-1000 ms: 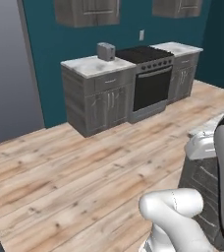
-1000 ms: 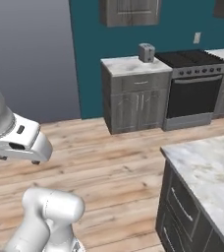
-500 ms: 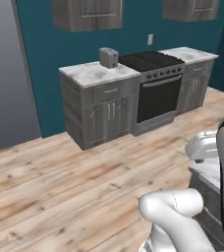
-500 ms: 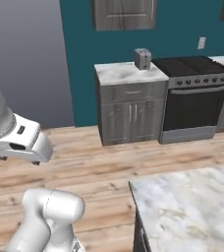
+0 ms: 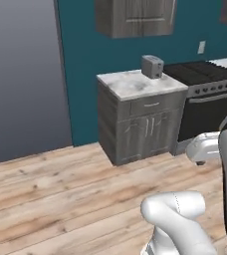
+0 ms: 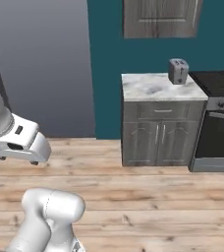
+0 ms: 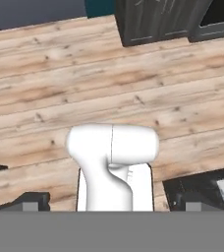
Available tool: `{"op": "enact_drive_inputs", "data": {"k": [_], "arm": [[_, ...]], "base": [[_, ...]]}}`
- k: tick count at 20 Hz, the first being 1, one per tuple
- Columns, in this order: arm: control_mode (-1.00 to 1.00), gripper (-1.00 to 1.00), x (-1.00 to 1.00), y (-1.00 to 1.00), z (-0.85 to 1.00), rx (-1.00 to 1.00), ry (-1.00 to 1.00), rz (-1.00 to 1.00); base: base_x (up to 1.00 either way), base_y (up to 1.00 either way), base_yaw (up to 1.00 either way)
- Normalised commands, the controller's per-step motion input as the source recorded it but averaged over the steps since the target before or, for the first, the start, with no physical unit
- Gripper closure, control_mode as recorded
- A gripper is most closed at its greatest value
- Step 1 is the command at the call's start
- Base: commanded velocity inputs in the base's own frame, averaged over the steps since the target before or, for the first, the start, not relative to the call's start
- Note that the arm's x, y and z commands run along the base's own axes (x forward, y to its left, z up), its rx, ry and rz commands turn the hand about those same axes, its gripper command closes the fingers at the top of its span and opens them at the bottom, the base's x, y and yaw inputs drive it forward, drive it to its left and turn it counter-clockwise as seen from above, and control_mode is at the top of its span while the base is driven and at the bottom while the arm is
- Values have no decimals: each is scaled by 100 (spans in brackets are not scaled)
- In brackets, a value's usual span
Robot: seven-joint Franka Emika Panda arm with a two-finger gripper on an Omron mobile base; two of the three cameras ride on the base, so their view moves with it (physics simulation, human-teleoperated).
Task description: Take the potato, chicken drumstick, and lime from the freezer and place them in the bowl on the counter.
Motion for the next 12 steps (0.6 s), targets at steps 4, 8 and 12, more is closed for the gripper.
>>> {"op": "enact_drive_inputs", "data": {"k": [4, 8, 12], "arm": [[100, -100, 0, 0, 0, 0, 0, 0], [100, -100, 0, 0, 0, 0, 0, 0], [100, -100, 0, 0, 0, 0, 0, 0]], "base": [[100, -2, 52], [99, -12, 58], [89, -28, 65]]}}
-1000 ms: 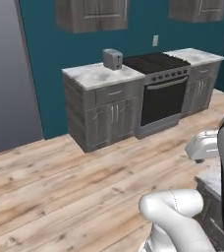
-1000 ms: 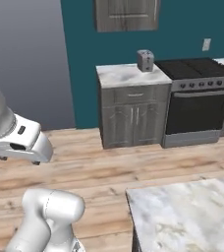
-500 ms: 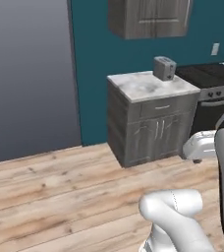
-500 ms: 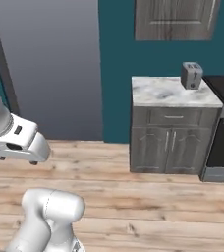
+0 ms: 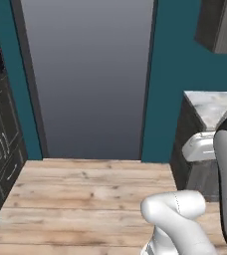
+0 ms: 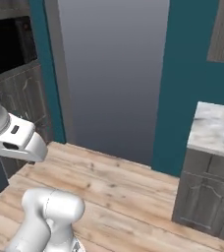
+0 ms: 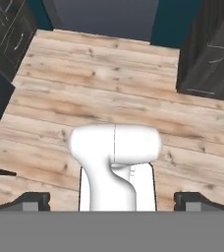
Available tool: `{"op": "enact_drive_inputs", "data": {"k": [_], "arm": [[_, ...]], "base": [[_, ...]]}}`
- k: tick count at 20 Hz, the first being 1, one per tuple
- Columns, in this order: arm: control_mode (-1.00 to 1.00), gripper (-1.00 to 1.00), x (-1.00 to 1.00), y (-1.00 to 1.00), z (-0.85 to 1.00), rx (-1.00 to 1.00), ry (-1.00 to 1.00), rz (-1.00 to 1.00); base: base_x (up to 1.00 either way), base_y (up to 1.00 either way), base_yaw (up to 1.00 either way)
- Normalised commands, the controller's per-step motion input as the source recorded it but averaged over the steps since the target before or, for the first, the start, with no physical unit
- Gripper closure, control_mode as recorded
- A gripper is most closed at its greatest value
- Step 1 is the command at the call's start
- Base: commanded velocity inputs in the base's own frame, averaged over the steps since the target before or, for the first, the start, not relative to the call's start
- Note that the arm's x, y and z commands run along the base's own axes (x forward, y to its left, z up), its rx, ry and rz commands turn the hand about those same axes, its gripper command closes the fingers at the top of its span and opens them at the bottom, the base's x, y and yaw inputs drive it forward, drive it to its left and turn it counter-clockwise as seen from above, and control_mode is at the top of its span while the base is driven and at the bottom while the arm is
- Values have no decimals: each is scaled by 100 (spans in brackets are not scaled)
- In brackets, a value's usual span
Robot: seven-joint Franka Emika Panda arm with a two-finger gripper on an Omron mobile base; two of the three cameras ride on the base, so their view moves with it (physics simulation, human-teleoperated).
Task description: Take the potato, chicken drumstick, and lime from the freezer and place them in the bowl on the counter.
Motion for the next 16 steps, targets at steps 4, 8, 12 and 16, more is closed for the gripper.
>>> {"op": "enact_drive_inputs", "data": {"k": [4, 8, 12, 16], "arm": [[100, -100, 0, 0, 0, 0, 0, 0], [100, -100, 0, 0, 0, 0, 0, 0], [100, -100, 0, 0, 0, 0, 0, 0], [100, -100, 0, 0, 0, 0, 0, 0]], "base": [[78, -32, 68], [70, -40, 68], [64, -44, 69], [62, -44, 69]]}}
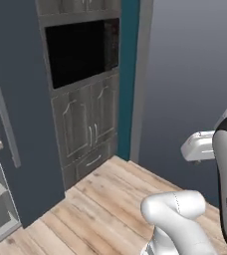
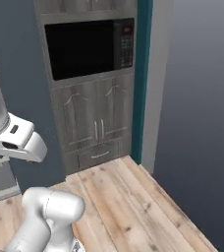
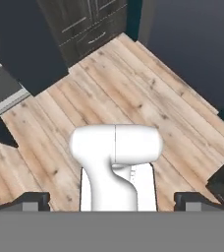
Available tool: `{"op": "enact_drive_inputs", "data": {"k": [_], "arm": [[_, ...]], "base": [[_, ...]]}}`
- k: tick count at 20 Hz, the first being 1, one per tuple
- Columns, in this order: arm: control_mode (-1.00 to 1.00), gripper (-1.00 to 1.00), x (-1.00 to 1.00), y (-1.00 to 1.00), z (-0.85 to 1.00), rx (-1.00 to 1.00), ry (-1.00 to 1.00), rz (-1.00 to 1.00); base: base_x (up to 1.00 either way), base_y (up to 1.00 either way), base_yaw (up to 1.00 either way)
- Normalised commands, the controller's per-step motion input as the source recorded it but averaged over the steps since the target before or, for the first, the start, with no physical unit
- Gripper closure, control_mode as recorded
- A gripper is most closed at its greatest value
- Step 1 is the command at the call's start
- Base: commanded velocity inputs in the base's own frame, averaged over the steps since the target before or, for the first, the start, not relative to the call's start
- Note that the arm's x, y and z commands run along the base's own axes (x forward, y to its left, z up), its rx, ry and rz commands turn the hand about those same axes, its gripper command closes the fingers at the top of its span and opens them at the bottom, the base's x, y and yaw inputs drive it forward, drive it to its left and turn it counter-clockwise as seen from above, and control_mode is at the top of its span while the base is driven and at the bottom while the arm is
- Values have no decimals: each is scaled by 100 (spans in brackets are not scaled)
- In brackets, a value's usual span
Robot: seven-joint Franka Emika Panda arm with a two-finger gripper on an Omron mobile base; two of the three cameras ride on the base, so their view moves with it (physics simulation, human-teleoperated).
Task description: Take the potato, chicken drumstick, and lime from the freezer and place them in the bowl on the counter.
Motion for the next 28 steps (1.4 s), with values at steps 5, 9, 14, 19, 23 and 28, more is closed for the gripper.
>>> {"op": "enact_drive_inputs", "data": {"k": [5, 9, 14, 19, 23, 28], "arm": [[100, -100, 0, 0, 0, 0, 0, 0], [100, -100, 0, 0, 0, 0, 0, 0], [100, -100, 0, 0, 0, 0, 0, 0], [100, -100, 0, 0, 0, 0, 0, 0], [100, -100, 0, 0, 0, 0, 0, 0], [100, -100, 0, 0, 0, 0, 0, 0]], "base": [[60, -48, 70], [64, -55, 67], [74, -36, 65], [86, 15, 47], [84, 39, 38], [70, 20, 23]]}}
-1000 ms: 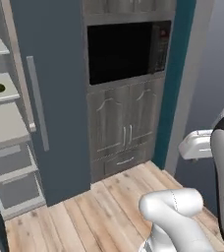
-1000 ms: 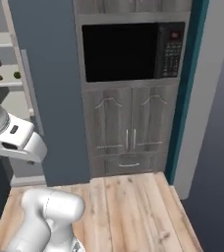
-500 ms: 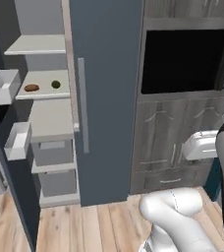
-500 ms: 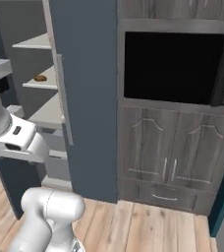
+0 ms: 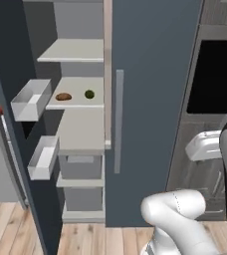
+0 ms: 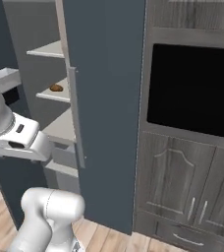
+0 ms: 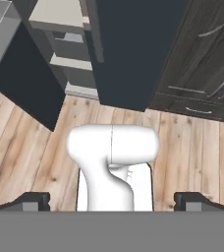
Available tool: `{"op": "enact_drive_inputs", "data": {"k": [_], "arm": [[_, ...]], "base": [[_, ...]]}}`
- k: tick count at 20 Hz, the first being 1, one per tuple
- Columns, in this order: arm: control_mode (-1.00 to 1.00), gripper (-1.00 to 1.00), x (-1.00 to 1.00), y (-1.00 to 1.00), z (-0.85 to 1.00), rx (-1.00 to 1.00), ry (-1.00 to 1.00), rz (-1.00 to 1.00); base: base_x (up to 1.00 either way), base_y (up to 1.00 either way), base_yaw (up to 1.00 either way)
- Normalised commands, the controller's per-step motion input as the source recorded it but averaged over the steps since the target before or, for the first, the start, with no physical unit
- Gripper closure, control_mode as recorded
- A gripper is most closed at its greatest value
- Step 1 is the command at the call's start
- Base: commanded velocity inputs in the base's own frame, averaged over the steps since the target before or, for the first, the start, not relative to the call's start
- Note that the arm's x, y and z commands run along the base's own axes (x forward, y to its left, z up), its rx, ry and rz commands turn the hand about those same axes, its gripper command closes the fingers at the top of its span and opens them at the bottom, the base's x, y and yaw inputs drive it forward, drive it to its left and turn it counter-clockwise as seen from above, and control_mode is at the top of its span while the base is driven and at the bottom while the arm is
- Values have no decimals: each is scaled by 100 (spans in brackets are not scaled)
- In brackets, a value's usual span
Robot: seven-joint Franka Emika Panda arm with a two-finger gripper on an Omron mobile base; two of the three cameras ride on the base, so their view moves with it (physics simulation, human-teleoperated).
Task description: Take the potato, chicken drumstick, and lime from the freezer and place them in the bowl on the counter.
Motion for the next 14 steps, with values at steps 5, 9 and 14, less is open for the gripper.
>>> {"op": "enact_drive_inputs", "data": {"k": [5, 9, 14], "arm": [[100, -100, 0, 0, 0, 0, 0, 0], [100, -100, 0, 0, 0, 0, 0, 0], [100, -100, 0, 0, 0, 0, 0, 0]], "base": [[57, 20, 7], [46, 21, 1], [43, 32, 5]]}}
